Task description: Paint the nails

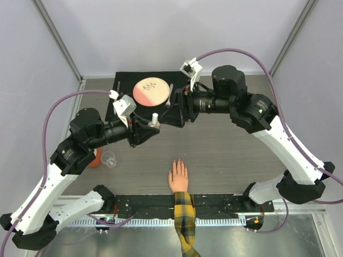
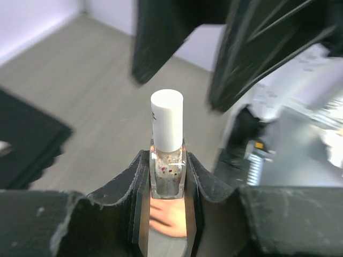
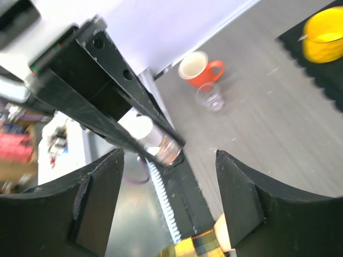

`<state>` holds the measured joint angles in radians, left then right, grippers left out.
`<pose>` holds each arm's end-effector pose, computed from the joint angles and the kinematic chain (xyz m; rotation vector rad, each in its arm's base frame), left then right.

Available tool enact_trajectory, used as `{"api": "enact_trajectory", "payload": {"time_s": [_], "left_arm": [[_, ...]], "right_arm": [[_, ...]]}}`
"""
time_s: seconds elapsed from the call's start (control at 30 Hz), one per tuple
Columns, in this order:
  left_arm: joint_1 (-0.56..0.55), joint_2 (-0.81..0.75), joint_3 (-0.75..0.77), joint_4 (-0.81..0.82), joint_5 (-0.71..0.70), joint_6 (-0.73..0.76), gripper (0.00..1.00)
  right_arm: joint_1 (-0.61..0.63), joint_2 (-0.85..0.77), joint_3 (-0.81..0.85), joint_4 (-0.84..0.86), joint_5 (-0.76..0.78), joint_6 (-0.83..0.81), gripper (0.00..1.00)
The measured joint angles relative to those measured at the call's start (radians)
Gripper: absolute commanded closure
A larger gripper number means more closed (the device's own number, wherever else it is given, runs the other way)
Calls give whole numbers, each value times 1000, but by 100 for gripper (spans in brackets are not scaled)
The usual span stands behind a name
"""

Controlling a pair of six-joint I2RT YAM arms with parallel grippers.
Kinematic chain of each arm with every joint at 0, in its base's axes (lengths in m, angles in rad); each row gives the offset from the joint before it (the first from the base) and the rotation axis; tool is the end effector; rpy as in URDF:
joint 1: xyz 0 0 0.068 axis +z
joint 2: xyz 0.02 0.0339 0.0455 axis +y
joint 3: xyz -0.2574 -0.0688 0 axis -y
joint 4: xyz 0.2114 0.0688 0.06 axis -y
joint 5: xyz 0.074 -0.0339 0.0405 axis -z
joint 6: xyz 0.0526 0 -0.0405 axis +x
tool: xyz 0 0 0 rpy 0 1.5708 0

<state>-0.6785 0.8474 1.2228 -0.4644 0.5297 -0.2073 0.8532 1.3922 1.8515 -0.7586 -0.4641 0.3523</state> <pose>0.0948 -0.1106 0.4292 0.8154 1.5710 -1.0944 0.1485 0.2060 0.4786 -0.8369 1.8586 1.2309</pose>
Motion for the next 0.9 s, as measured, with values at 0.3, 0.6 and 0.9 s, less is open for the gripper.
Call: {"api": "enact_trajectory", "payload": {"time_s": [0.3,0.6,0.9], "left_arm": [[0,-3,3,-73,-309,119,100],[0,-4,2,-61,-368,129,100],[0,-10,-5,-59,-364,118,100]], "right_arm": [[37,80,181,-43,211,39,27],[156,251,293,-78,390,63,44],[183,277,303,-98,437,34,84]]}}
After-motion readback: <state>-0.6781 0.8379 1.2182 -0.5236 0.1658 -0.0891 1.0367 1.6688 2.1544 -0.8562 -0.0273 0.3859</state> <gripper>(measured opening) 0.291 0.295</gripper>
